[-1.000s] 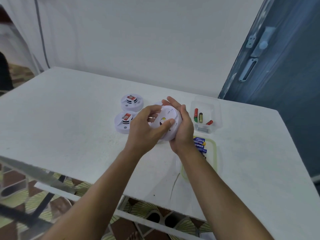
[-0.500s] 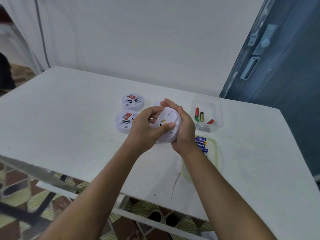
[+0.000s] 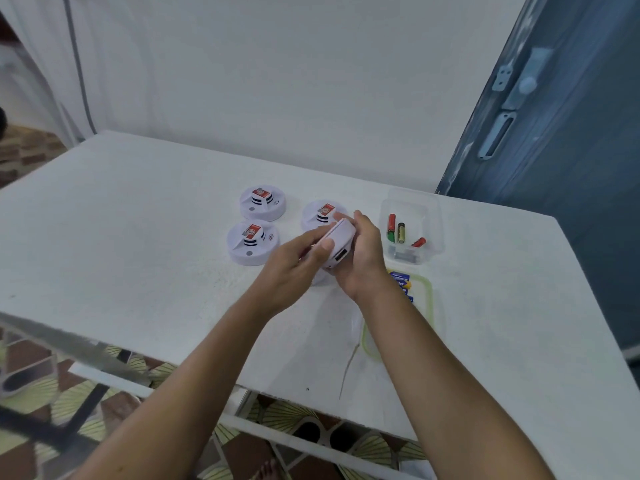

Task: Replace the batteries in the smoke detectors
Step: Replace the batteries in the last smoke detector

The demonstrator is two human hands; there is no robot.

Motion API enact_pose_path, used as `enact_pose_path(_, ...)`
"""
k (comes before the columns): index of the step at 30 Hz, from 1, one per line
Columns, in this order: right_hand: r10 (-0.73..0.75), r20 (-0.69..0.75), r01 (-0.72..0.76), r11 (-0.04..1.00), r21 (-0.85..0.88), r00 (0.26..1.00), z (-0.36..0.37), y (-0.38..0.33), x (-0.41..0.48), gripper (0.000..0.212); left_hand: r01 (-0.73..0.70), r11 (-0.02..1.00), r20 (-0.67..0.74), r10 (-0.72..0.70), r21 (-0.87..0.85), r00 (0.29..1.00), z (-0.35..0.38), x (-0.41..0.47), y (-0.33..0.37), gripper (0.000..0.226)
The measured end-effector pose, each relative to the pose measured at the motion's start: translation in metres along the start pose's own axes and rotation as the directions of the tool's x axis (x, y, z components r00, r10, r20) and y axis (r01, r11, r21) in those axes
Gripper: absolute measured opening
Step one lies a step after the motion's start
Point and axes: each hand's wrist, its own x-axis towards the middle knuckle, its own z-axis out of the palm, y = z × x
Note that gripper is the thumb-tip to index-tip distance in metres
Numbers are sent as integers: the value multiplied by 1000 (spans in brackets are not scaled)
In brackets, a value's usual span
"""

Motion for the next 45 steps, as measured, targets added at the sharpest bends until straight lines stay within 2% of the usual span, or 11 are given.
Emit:
enact_pose_path(3,108,27,-108,994,15,994,2,-7,-2,45,-66,998,-38,67,23,997,0,-5,-6,36)
enact_pose_path(6,128,15,-123,978,-170,992,0,-9,-3,34,-54,999,-133,55,10,990,-2,-5,-12,25)
enact_pose_path(11,2,50,21,888,-458,999,-7,-4,0,27,38,954,-289,-128,-299,949,-13,-2,-10,30)
enact_pose_path(14,-24,112,76,870,-488,993,-10,-1,2,30,98,874,-195,-214,-476,957,-21,-2,-8,42)
enact_pose_path(18,-9,159,75,906,-417,987,-8,-1,-1,27,203,825,-58,-274,-527,960,-31,-2,-2,38)
enact_pose_path(21,37,173,39,909,-414,984,-9,-3,-3,20,254,805,-30,-319,-537,947,-36,0,0,33)
enact_pose_path(26,31,157,36,914,-404,987,-9,1,1,21,221,802,-166,-366,-554,916,-32,0,0,30)
enact_pose_path(29,-1,140,52,932,-359,990,-10,5,2,26,201,811,-129,-320,-550,938,-29,1,-5,38)
enact_pose_path(32,-34,113,70,940,-334,993,-8,7,3,31,187,846,-71,-255,-499,964,-27,1,-12,66)
enact_pose_path(37,-111,88,134,930,-342,990,-6,10,5,29,128,889,-41,-162,-440,986,-28,-1,-14,60)
enact_pose_path(45,-137,86,159,915,-370,987,-1,16,7,28,122,940,-110,-165,-319,980,-38,1,-16,69)
